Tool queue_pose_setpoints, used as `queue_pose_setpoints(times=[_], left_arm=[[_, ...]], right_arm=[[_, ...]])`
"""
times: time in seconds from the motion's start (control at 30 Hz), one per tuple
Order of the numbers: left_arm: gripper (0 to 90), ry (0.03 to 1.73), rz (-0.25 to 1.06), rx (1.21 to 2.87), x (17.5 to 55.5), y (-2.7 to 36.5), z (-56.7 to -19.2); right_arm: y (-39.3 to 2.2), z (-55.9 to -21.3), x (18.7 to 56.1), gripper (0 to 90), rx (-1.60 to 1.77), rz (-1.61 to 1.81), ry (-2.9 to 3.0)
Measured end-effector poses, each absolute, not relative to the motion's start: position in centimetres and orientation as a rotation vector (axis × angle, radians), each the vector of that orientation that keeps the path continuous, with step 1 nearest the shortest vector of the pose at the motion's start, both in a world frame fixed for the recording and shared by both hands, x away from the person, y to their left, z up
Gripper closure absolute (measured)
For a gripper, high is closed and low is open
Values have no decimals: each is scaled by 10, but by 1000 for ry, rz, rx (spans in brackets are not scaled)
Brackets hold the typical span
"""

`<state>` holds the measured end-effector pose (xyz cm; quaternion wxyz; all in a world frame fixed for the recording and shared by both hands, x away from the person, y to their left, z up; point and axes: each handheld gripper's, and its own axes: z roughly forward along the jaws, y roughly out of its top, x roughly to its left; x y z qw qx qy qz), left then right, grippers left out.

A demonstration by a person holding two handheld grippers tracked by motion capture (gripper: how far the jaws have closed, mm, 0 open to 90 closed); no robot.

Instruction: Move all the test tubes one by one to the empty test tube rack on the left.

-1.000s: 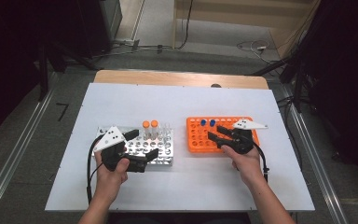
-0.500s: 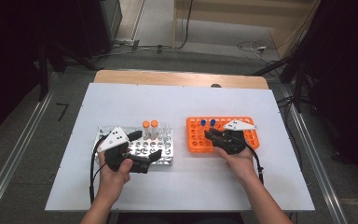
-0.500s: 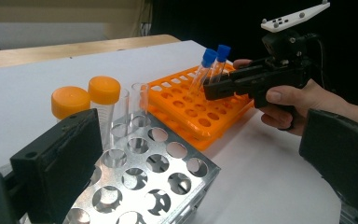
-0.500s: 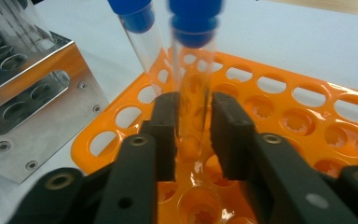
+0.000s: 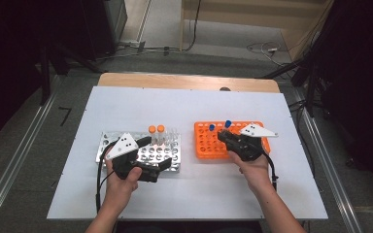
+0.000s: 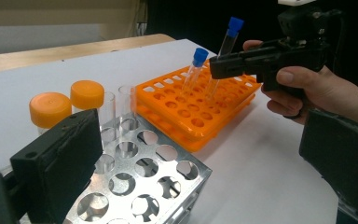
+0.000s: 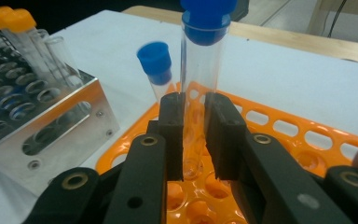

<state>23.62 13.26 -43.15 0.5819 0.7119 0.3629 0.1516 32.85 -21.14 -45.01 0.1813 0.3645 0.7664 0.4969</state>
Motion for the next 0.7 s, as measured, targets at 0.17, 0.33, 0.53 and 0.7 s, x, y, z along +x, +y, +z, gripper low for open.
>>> queue_pose_setpoints(times=[0.17, 0.33, 0.53, 0.7], left_arm=[[0, 836, 352, 1670, 235, 129, -431], [0, 824, 347, 1683, 234, 125, -431], [0, 804, 337, 1695, 232, 120, -431], [0, 787, 321, 1700, 232, 114, -431]], right_arm=[[-213, -445, 319, 746, 1002, 1409, 2172], [-212, -443, 306, 745, 987, 1408, 2199], [-208, -442, 292, 746, 951, 1422, 2239], [-198, -439, 281, 745, 906, 1440, 2278]])
